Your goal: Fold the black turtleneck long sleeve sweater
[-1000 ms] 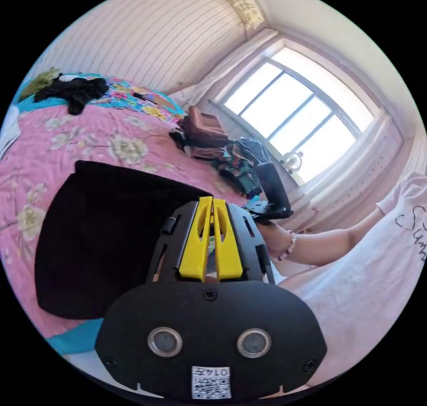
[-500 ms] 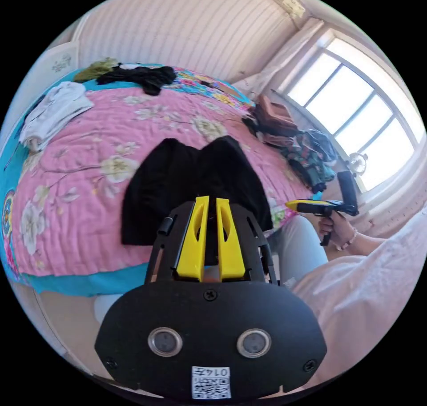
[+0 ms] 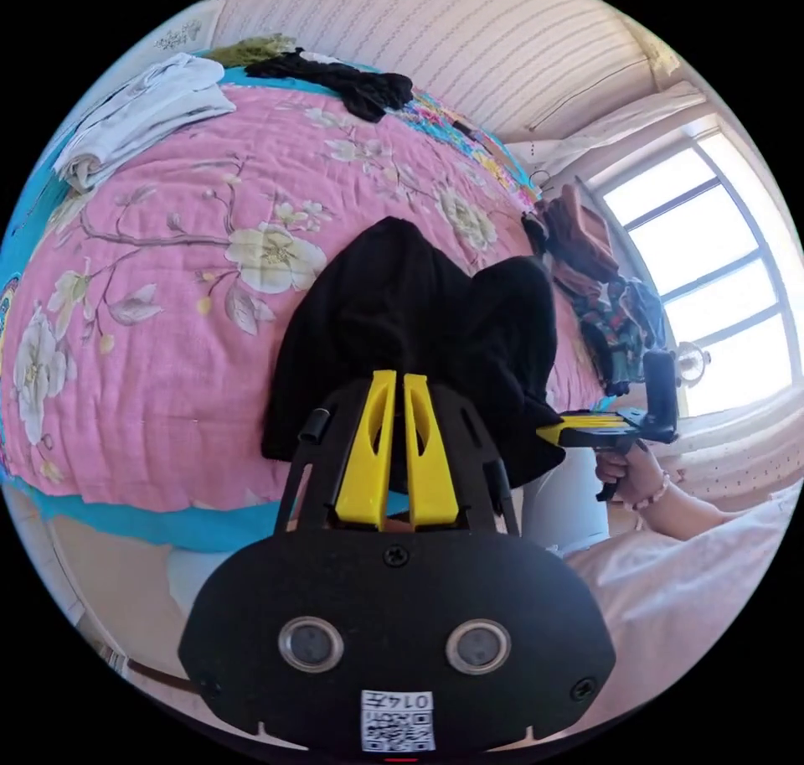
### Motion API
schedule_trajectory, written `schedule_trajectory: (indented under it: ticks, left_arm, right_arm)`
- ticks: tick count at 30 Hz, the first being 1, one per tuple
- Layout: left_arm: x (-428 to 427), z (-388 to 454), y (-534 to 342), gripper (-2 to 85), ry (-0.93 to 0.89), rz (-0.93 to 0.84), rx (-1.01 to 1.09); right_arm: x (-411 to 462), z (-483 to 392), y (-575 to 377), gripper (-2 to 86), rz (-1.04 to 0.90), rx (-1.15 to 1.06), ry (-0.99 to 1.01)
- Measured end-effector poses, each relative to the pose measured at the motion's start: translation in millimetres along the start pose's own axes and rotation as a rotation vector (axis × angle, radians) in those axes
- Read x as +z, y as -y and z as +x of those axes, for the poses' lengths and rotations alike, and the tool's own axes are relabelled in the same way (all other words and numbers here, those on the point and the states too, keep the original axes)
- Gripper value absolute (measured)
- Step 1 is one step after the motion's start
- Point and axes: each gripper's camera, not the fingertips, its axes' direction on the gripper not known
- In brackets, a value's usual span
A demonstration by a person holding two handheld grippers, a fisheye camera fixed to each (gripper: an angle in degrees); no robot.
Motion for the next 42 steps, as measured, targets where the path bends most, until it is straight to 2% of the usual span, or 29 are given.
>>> schedule_trajectory:
  ticks: [2, 5, 11, 15, 19, 24, 30, 32, 35, 38, 42]
  left_arm:
    - [-40, 8, -4, -0.8, -0.093, 0.124, 0.035]
    - [-95, 35, -1, -0.9, -0.204, 0.294, 0.139]
    - [-227, 139, -11, -1.0, -0.242, 0.681, 0.545]
    - [-301, 182, -36, -1.0, -0.274, 0.830, 0.715]
    - [-370, 210, -77, -1.0, -0.248, 0.968, 0.865]
    - [-414, 227, -88, -1.0, -0.158, 1.028, 0.956]
    - [-400, 199, 8, -1.0, -0.029, 0.878, 0.798]
    - [-369, 179, 65, -1.0, 0.092, 0.766, 0.714]
    - [-314, 139, 143, -0.9, 0.165, 0.613, 0.590]
    - [-247, 91, 216, -0.5, 0.189, 0.462, 0.452]
    - [-165, 20, 259, 1.7, 0.201, 0.289, 0.216]
  right_arm:
    - [-51, 8, -20, 1.3, 0.170, -0.021, 0.116]
    - [-122, 3, -42, 0.9, 0.413, -0.115, 0.187]
    - [-244, -69, -92, 0.7, 0.843, -0.443, 0.105]
    - [-293, -118, -136, 0.6, 1.029, -0.643, 0.111]
    - [-334, -179, -188, 0.5, 1.157, -0.843, 0.021]
    - [-361, -236, -201, 0.5, 1.152, -0.961, -0.163]
    - [-362, -251, -101, 0.5, 0.954, -0.866, -0.368]
    - [-347, -237, -33, 0.6, 0.810, -0.783, -0.433]
    - [-319, -205, 63, 0.9, 0.627, -0.660, -0.472]
    - [-284, -156, 161, 1.8, 0.494, -0.488, -0.448]
    - [-226, -82, 244, 3.9, 0.389, -0.218, -0.416]
